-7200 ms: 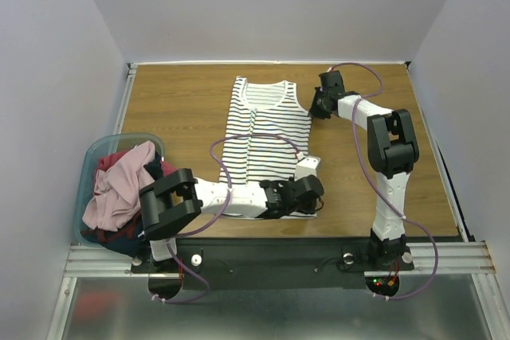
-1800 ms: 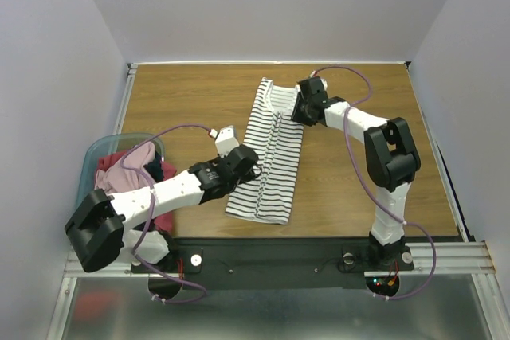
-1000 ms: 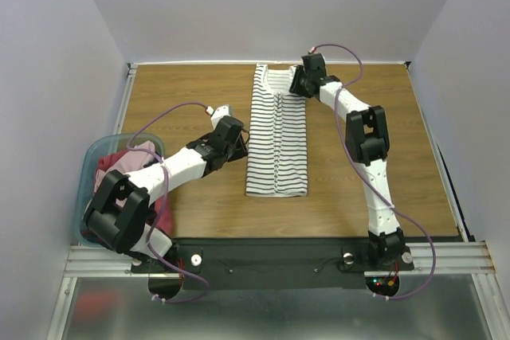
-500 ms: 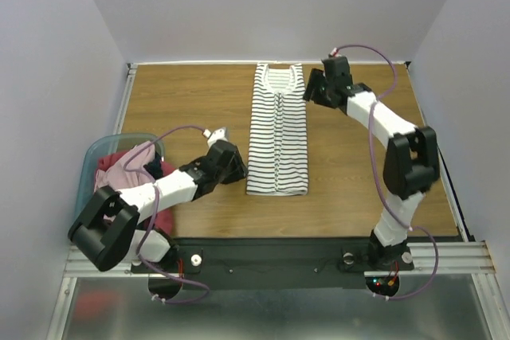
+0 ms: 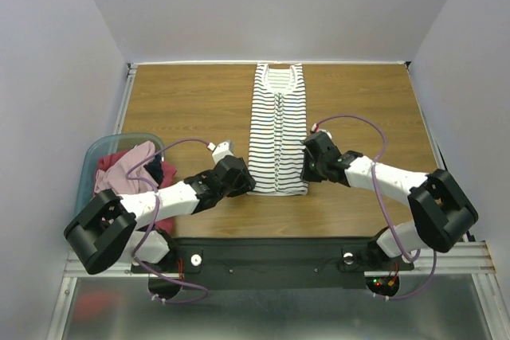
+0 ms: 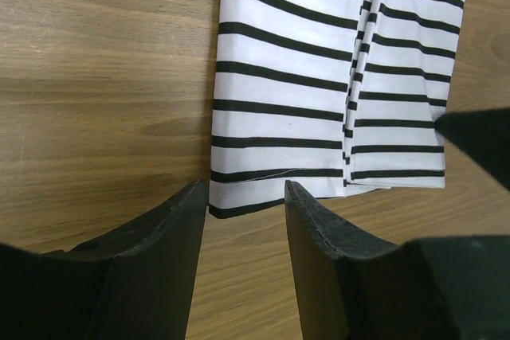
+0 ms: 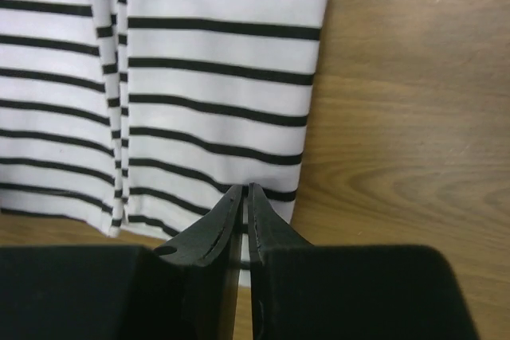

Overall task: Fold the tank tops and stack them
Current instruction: Fold the tank top

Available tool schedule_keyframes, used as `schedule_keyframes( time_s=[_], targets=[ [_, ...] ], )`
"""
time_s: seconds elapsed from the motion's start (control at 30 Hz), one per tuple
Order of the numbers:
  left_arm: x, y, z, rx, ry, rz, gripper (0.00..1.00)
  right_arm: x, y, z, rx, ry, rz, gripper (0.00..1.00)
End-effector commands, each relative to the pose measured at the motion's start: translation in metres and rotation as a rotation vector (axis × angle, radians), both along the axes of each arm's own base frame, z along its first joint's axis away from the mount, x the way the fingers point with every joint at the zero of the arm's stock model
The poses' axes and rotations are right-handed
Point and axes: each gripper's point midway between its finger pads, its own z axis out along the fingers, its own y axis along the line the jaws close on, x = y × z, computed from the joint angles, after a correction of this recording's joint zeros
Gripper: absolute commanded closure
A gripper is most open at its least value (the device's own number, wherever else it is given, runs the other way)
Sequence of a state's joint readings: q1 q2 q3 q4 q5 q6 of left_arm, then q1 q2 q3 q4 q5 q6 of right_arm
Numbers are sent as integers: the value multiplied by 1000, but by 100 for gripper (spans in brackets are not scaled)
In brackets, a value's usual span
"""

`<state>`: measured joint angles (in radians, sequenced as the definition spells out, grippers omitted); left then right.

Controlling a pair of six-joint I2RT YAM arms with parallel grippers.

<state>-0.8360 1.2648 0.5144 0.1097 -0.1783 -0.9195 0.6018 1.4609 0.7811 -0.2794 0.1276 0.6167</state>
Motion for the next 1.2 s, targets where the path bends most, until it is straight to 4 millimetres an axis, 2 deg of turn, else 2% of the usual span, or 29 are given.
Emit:
schedule_keyframes(
  time_s=[0.0,0.13,0.4,0.5,0.63,0.8,0.87,0.93,1.17],
  targets=[
    [4,0,8,-27,-40,41,45,5,16,30,88,-115,-40,88],
    [2,2,5,-17,-33,44,46,-12,17,26,101,-110,-36,89],
    [-1,7,-5,0,-16,57,46,-39,5,-10,71,-33,-37,91],
    [-2,9,-8,6,-12,60,46,-46,-2,-17,61,-23,-47,91],
    [-3,10,-12,13,-9,56,46,-47,-3,-10,79,-41,-45,87],
    [-5,11,-21,28,7,50,45,-45,8,9,135,-62,-18,82],
    [-5,11,-23,25,8,55,45,-44,10,22,164,-90,-19,74],
    [-6,10,-24,18,11,53,45,-43,1,28,147,-112,-50,67],
    [-9,5,-31,1,30,38,51,-63,-22,6,98,-58,-104,62]
  ],
)
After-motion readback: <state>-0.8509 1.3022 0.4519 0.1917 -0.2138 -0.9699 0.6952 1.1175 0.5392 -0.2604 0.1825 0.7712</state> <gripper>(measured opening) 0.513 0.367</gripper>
